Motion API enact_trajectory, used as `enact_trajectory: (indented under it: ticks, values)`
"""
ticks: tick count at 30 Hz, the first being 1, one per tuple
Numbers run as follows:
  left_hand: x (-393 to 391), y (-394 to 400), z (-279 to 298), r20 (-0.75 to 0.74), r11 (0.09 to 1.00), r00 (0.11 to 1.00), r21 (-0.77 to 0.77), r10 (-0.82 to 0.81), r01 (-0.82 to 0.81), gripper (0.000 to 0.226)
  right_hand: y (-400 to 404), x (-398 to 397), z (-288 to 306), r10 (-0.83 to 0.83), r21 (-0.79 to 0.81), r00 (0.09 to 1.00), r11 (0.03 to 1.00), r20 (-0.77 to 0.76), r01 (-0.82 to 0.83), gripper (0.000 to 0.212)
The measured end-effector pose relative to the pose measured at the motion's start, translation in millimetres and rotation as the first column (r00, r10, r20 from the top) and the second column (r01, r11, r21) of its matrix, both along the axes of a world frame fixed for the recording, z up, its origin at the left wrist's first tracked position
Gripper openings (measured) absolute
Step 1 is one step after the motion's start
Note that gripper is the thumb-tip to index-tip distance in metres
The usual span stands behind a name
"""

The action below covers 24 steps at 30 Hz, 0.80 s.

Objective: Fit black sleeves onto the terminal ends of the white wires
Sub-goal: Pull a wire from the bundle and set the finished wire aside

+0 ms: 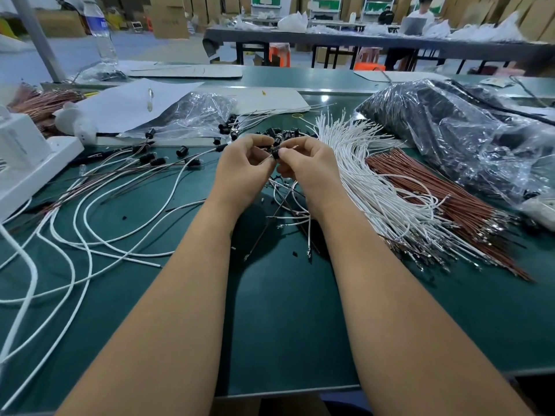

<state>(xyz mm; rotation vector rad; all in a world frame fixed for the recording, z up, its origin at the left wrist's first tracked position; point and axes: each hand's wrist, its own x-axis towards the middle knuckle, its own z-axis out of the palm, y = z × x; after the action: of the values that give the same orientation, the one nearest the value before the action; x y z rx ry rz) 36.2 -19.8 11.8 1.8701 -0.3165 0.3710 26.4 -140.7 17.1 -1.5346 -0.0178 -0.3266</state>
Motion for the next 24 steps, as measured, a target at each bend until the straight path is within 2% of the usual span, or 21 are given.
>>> enact_trajectory:
  ticks: [7, 12, 17, 20, 24]
  values:
    - [1.8, 1.4, -2.1, 0.056, 0.999, 0.998, -0.016, 0.04, -0.039, 0.019, -4.8, 0.8, 1.9, -0.055, 0.067, 0.998, 0.996, 0.033, 0.052, 0.003]
    - [3.4, 1.1, -5.9, 0.129, 0.993, 0.988, 0.066, 0.086, -0.095, 0.015, -6.4, 3.2, -0.4, -0.095, -0.054, 0.992, 0.993, 0.084, 0.1, 0.015]
    - [1.9, 1.6, -7.3, 0.218, 0.972, 0.972, 0.194, 0.091, -0.134, 0.009, -6.1, 5.9, -0.7, -0.11, -0.078, 0.991, 0.99, 0.07, 0.116, 0.015]
    - [2.2, 1.3, -7.8, 0.227, 0.968, 0.968, 0.2, 0.105, -0.152, 0.007, -6.5, 5.3, -0.7, -0.102, -0.061, 0.992, 0.992, 0.076, 0.106, 0.013]
    - [1.9, 1.1, -8.4, 0.217, 0.967, 0.969, 0.198, 0.115, -0.159, 0.005, -7.7, 5.7, -1.4, -0.127, -0.114, 0.988, 0.984, 0.09, 0.137, 0.016]
